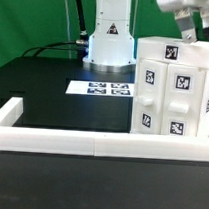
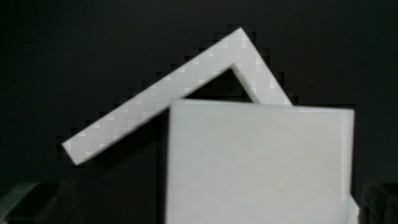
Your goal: Assemble cabinet
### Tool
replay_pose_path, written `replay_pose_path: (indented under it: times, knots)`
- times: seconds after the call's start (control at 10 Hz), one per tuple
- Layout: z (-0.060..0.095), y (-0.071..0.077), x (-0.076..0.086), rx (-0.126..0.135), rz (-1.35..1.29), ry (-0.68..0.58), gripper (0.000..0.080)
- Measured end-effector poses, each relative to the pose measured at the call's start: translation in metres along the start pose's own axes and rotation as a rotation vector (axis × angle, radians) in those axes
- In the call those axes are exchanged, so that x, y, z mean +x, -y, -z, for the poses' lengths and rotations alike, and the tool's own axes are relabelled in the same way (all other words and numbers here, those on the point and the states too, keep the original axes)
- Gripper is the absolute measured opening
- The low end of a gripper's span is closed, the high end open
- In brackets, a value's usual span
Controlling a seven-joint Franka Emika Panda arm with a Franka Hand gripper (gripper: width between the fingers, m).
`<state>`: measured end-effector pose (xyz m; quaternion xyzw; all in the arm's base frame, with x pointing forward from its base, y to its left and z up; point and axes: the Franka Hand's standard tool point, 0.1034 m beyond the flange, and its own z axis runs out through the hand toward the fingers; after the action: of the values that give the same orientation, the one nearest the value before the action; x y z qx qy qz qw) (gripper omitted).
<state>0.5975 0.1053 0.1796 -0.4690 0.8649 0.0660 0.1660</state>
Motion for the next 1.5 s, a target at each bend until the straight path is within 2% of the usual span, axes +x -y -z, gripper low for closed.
replay_pose_path:
  times: [0.2, 0.4, 1.5]
  knots:
    - [0.012, 0.004, -0.014, 0.018, 0.014, 0.023, 0.0797]
    - [0.014, 0.009, -0.022, 0.033, 0.031, 0.032, 0.0797]
    - [0.012, 0.008, -0.021, 0.030, 0.050, 0.029, 0.0797]
